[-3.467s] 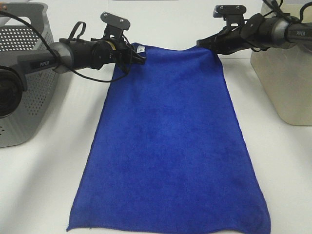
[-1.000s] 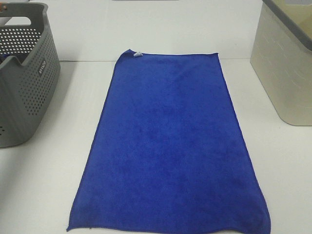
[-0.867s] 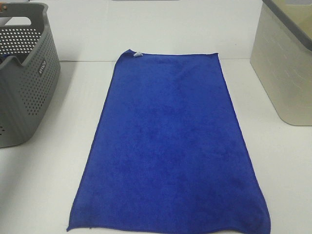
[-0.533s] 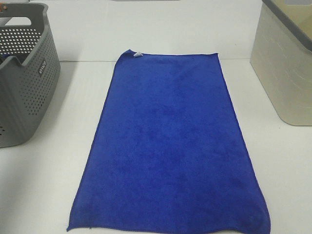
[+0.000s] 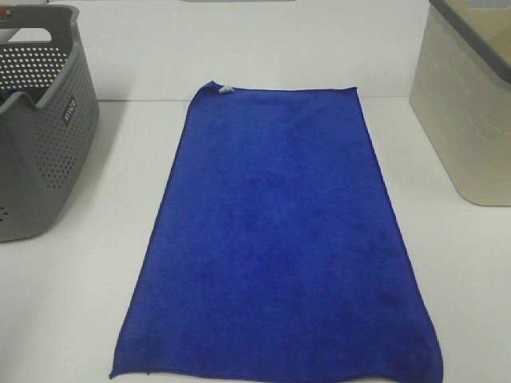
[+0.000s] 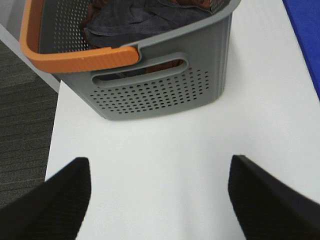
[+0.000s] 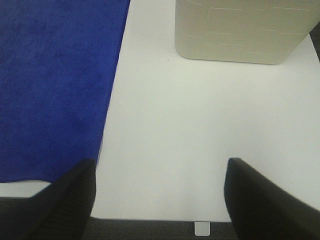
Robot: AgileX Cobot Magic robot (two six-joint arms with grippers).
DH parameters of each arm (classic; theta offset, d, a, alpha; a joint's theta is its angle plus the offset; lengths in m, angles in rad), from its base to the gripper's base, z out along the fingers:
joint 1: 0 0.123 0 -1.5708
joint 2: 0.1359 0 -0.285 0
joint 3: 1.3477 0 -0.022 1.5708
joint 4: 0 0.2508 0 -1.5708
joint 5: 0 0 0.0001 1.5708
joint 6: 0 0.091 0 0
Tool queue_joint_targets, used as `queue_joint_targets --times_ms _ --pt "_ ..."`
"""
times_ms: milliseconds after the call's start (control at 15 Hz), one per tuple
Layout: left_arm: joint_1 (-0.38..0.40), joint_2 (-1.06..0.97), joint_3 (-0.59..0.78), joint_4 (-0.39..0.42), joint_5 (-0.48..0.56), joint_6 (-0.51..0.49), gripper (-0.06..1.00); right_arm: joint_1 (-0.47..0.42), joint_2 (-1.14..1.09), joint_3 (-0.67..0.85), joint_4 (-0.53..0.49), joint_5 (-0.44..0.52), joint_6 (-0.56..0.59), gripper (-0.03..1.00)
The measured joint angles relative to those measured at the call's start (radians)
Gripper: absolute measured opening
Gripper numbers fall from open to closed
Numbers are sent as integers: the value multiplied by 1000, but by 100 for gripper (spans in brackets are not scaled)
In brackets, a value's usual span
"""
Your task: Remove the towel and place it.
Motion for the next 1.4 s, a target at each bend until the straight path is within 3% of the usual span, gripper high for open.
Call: queue_joint_targets --times_ms 400,467,533,800,1067,1400 --pt "0 -319 60 -60 16 -26 72 0 -217 76 -1 18 -15 71" --pt "0 -351 48 -70 54 -37 72 0 -217 93 -1 43 -17 71" --pt "0 -387 44 -76 207 -44 72 0 -217 131 -1 64 -26 71" --pt "0 -436 62 -77 205 -52 72 0 -217 135 -1 52 -54 71" --pt "0 -437 62 -77 205 -70 72 0 -217 172 12 -34 -57 71" --pt "0 -437 62 -77 205 -76 72 0 -217 172 19 -40 -57 71"
